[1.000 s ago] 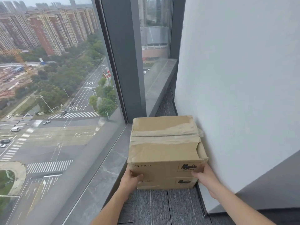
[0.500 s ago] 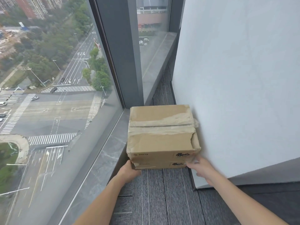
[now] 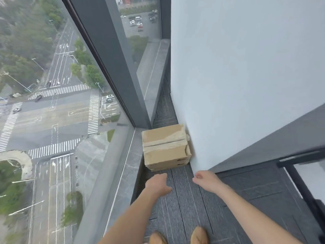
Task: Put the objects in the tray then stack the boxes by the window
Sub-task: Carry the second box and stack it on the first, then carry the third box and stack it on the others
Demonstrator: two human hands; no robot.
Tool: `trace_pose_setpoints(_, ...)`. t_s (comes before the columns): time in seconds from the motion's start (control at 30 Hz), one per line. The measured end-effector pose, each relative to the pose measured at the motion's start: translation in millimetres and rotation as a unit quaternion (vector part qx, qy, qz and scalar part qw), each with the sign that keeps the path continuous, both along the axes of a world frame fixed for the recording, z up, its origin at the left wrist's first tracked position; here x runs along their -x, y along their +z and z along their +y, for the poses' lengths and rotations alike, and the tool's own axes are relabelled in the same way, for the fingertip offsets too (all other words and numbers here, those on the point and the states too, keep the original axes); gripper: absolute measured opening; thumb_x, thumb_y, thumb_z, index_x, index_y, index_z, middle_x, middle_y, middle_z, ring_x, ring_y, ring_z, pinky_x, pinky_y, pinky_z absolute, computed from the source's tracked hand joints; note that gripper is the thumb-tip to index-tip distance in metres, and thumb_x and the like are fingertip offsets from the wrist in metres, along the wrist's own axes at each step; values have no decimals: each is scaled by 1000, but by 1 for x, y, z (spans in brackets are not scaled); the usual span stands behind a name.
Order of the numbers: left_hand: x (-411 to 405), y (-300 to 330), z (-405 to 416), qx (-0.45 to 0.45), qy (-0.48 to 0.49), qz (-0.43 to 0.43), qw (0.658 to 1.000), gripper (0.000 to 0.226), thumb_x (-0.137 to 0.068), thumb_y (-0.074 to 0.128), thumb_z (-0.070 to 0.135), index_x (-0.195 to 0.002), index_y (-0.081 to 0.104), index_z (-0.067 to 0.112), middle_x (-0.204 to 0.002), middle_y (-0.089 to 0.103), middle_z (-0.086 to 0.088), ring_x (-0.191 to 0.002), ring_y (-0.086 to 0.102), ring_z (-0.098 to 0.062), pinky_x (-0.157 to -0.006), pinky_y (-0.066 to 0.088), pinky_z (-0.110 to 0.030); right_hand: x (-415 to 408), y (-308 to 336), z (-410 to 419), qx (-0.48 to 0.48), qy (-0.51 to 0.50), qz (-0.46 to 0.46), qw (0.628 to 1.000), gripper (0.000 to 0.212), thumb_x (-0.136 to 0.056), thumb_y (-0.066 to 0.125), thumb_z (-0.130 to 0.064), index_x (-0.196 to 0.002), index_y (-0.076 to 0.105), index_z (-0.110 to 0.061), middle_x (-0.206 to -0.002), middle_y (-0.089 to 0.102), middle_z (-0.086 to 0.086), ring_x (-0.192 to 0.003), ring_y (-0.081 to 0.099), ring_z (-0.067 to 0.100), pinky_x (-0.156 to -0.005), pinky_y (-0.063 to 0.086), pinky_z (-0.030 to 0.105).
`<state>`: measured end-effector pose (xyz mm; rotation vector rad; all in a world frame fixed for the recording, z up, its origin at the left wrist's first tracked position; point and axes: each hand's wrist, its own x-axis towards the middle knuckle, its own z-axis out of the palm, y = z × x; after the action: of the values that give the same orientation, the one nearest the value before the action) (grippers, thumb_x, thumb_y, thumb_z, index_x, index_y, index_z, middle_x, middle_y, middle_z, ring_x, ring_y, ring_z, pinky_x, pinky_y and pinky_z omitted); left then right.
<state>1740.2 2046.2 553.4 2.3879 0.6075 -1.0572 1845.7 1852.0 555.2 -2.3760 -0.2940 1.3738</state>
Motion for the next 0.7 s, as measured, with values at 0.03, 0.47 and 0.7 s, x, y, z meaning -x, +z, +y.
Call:
trace_pose_setpoints(0.03, 0, 31, -15, 7, -18, 1, 1000, 44, -84, 61, 46, -116, 52, 16, -117, 59, -3, -108, 59, -23, -83, 50, -38, 9, 30, -10, 4, -1, -15, 1000, 48, -99, 51, -37, -140, 55, -12, -139, 59, 4, -125, 56, 20, -95, 44, 30)
trace_pose_setpoints(0.47, 7, 254, -202, 46, -371, -105, 922, 53, -86, 61, 45, -130, 52, 15, -129, 60, -9, -117, 58, -28, -96, 50, -40, 163, 281, -202, 117, -225, -124, 959, 51, -99, 50, -45, -145, 48, -24, -149, 50, -1, -129, 55, 19, -104, 47, 35)
trace_pose_setpoints(0.7, 78, 309, -373, 70, -559, -112, 818, 57, -87, 58, 43, -138, 46, 21, -136, 58, -5, -124, 56, -24, -99, 47, -33, 322, 338, -330, 151, -430, -170, 874, 52, -99, 46, -47, -145, 48, -22, -150, 49, 1, -135, 48, 22, -106, 41, 36)
